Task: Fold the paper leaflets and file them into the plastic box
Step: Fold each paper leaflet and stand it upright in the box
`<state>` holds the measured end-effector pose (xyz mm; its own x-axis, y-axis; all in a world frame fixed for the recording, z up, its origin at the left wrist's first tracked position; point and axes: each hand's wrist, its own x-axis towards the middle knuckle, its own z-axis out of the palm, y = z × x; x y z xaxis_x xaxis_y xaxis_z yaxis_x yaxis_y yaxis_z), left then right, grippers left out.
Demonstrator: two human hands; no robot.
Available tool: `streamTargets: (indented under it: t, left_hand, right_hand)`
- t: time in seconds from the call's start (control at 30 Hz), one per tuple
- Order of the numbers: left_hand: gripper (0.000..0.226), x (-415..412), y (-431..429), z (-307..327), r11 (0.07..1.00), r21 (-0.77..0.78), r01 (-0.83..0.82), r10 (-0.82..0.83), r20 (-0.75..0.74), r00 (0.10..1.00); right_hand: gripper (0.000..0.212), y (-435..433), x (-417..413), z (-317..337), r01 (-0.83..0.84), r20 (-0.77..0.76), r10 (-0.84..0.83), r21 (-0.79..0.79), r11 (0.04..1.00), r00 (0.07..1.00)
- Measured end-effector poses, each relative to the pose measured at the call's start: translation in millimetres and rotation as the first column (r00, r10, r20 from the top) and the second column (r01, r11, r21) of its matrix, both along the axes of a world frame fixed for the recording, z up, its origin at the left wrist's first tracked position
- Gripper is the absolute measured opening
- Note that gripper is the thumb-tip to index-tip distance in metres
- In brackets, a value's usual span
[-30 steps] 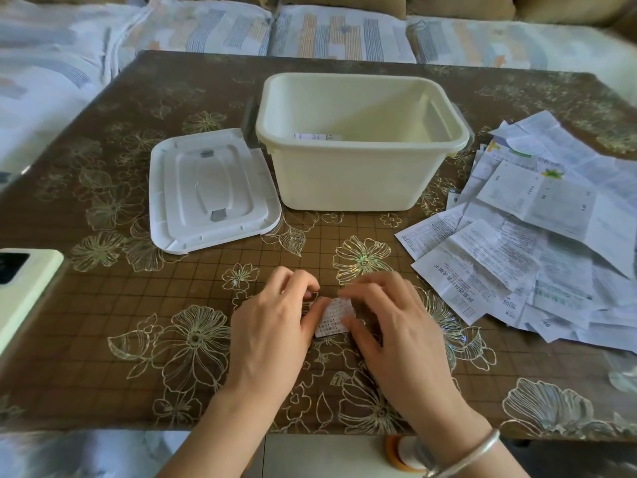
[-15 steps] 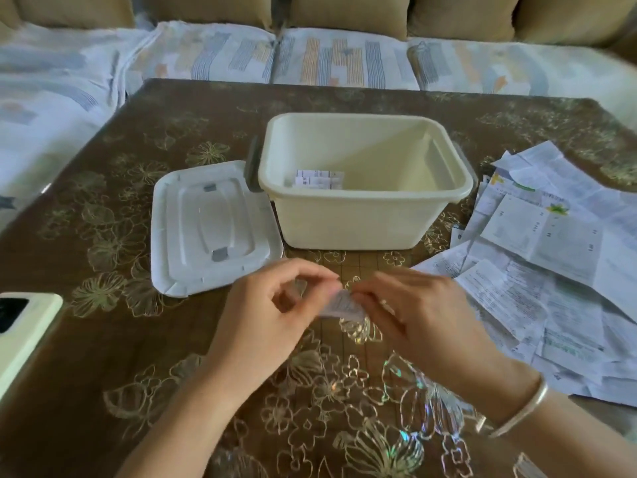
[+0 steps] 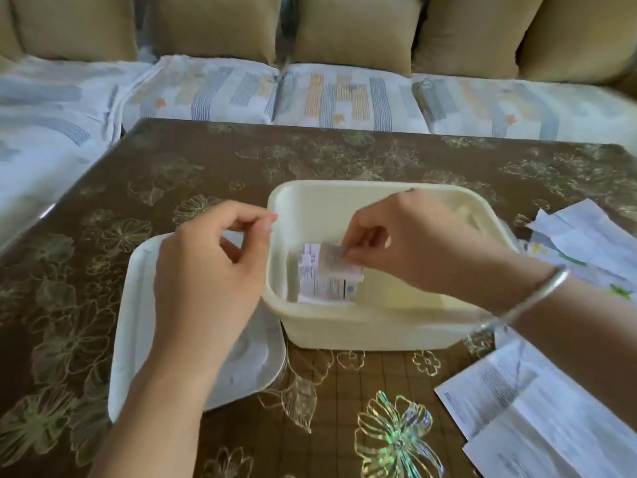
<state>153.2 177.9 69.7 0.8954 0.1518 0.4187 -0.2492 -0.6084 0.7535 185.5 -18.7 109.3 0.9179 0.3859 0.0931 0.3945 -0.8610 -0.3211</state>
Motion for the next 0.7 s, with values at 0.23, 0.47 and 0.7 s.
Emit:
streamTargets:
  t: [0.23,0.47,0.7]
  left_hand:
    - [0.015,11,-3,-16,0.999,-0.035,-0.033,0.034,0.030,0.999]
    - [0.016,10,-4,-18,0.996,-0.093,-0.017,0.018,0.018,1.000]
    - [0.017,11,-5,-18,0.991,-0.129,-0.020,0.022,0.016,1.000]
  right_hand:
    - [0.005,22,37,-27,-0.067,-0.131,0.043,-0.190,0.980,0.990]
    - [0.008,33,36,-38,-0.115,-0.117,0.084,-0.289,0.950,0.990]
    - [0.012,30,38,-44,-0.140,-0.221,0.089,-0.225,0.964,0.971]
